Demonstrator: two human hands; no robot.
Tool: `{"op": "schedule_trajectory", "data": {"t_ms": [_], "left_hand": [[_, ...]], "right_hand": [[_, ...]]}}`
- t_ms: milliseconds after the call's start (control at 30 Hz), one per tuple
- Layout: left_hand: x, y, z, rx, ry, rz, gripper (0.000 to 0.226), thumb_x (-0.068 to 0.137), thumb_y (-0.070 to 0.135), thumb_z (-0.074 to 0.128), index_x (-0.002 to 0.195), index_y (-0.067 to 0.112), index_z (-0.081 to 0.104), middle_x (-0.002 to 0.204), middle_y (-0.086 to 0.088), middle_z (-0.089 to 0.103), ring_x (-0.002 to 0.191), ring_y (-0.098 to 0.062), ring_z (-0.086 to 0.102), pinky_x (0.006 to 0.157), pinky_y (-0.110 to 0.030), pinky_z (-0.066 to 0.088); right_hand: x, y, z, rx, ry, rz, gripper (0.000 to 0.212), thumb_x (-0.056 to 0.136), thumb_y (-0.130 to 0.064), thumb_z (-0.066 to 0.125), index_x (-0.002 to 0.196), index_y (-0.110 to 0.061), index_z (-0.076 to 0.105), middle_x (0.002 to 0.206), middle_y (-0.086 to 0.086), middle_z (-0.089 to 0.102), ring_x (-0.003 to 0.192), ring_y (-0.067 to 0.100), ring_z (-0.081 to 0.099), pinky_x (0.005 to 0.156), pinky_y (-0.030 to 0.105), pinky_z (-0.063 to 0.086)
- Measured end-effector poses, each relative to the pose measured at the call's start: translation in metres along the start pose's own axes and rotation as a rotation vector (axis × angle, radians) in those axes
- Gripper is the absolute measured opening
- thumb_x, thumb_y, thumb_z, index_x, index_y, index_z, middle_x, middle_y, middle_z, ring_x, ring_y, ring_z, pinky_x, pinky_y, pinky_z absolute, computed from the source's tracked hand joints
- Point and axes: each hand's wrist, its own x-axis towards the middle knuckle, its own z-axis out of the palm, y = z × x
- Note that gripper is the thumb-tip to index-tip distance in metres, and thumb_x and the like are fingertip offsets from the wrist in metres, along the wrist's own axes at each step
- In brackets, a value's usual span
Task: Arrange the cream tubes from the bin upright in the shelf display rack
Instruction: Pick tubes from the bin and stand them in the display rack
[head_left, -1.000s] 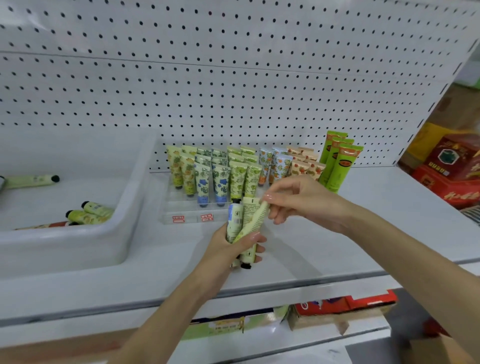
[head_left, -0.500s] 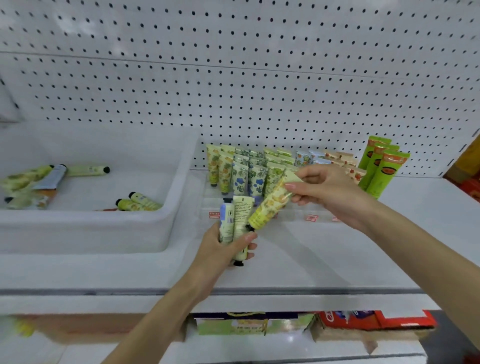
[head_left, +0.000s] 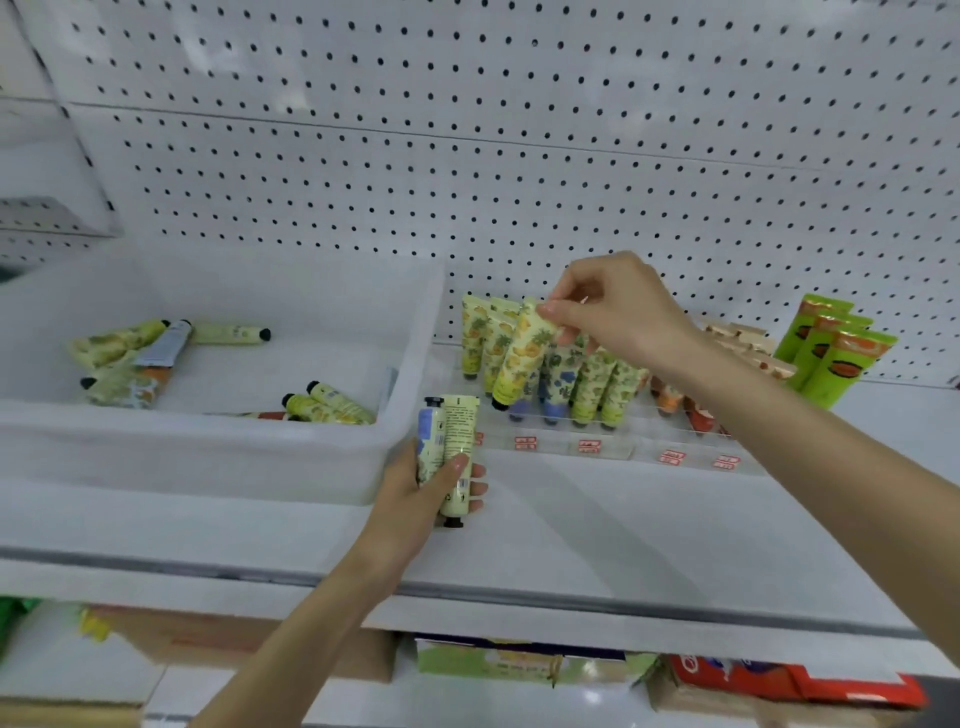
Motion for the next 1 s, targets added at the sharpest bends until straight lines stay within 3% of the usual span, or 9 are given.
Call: {"op": "schedule_trajectory", "data": {"t_ms": [133,200,300,467,833,1000], "left_hand": [[0.003,-0.001,-0.004,0.000,0.015,0.013,0.019,0.094,0.013,0.053,0.113,0.009,0.057,0.091,-0.013,0.071,0.071,-0.017,0.071,0.058,-0.027,0.057],[0.004,-0.002,-0.005,-0.006,0.007,0.023,0.019,0.094,0.012,0.053,0.113,0.009,0.057,0.087,-0.012,0.071,0.071,-0.018,0.071,0.061,-0.031,0.059],[0.003,-0.004,-0.006,-0.024,-0.008,0.035,0.018,0.094,0.012,0.053,0.111,0.010,0.058,0.083,-0.009,0.071,0.071,-0.018,0.070,0.062,-0.031,0.059],[0.003,-0.004,-0.006,-0.089,-0.018,0.039,0.015,0.094,0.007,0.052,0.107,0.011,0.059,0.080,-0.010,0.070,0.068,-0.017,0.069,0.061,-0.027,0.057],[0.005,-0.005,-0.004,-0.102,-0.017,0.040,0.014,0.095,0.005,0.051,0.100,0.015,0.061,0.078,-0.010,0.068,0.067,-0.015,0.069,0.060,-0.026,0.056],[0.005,-0.005,-0.004,-0.099,-0.008,0.052,0.014,0.095,0.005,0.051,0.099,0.014,0.060,0.077,-0.009,0.068,0.066,-0.015,0.069,0.060,-0.027,0.057]], "right_hand": [[0.033,-0.015,0.022,-0.219,0.057,-0.045,0.014,0.082,-0.032,0.071,0.077,-0.019,0.069,0.074,-0.012,0.050,0.068,0.003,0.046,0.063,0.026,0.037],[0.048,-0.016,0.034,-0.278,0.051,-0.019,0.016,0.082,-0.034,0.070,0.082,-0.019,0.071,0.087,-0.009,0.056,0.080,0.008,0.050,0.070,0.027,0.038],[0.063,-0.013,0.047,-0.343,0.025,0.015,0.014,0.083,-0.032,0.070,0.085,-0.018,0.073,0.094,-0.002,0.069,0.083,0.015,0.059,0.071,0.028,0.043],[0.077,-0.007,0.060,-0.388,0.012,0.055,0.008,0.081,-0.026,0.070,0.079,-0.019,0.073,0.092,-0.001,0.073,0.070,0.015,0.059,0.058,0.023,0.040],[0.088,-0.004,0.068,-0.416,-0.004,0.061,0.011,0.082,-0.030,0.070,0.084,-0.021,0.074,0.092,-0.003,0.073,0.077,0.016,0.064,0.065,0.027,0.046],[0.087,0.001,0.070,-0.429,-0.017,0.078,0.011,0.082,-0.032,0.070,0.082,-0.022,0.073,0.083,-0.004,0.071,0.061,0.011,0.055,0.055,0.022,0.038]]}}
